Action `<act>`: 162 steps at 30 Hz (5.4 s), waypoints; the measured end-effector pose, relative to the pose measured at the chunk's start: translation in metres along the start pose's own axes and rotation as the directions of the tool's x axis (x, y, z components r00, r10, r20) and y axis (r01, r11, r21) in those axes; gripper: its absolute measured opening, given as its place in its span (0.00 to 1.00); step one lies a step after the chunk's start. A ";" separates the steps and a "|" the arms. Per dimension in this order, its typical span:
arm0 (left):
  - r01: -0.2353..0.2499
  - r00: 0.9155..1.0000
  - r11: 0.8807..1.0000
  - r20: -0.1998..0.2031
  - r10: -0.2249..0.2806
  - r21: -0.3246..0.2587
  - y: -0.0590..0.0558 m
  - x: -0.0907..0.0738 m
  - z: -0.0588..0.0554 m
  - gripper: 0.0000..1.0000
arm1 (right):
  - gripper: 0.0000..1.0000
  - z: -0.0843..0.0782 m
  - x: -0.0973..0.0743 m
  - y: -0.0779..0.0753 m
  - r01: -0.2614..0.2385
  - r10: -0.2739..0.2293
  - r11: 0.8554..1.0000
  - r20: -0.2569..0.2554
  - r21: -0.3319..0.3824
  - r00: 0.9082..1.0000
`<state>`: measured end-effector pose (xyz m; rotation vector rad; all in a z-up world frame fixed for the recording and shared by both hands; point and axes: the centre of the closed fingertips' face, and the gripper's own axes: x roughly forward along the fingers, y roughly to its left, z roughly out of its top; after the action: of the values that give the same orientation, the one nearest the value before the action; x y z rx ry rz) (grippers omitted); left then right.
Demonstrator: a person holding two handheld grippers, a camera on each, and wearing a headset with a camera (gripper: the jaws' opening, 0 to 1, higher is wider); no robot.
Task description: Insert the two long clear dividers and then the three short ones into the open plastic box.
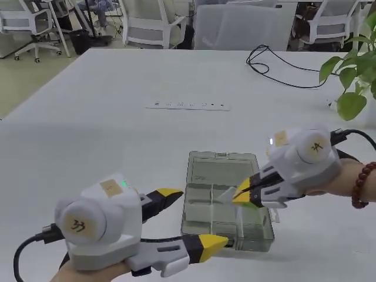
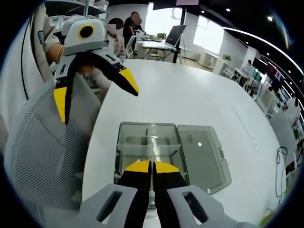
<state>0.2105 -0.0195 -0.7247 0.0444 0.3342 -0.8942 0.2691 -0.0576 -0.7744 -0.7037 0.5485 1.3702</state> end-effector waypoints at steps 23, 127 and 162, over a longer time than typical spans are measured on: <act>-0.009 1.000 1.000 0.003 0.009 0.000 0.001 -0.001 0.001 0.67 | 0.02 -0.004 0.015 0.004 -0.055 0.049 0.996 -0.087 -0.064 0.995; -0.039 0.999 0.999 -0.015 0.040 0.019 0.007 0.003 -0.004 0.70 | 0.03 -0.036 0.050 0.008 -0.136 0.116 0.991 -0.466 -0.009 0.877; -0.082 0.997 0.997 -0.012 0.082 -0.005 0.016 -0.002 0.001 0.92 | 0.39 -0.015 0.004 0.011 -0.078 0.095 0.994 -0.248 0.080 0.964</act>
<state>0.2217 -0.0083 -0.7247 0.0579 0.3430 -0.8122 0.2597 -0.0651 -0.7883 -0.8101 0.8336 1.3438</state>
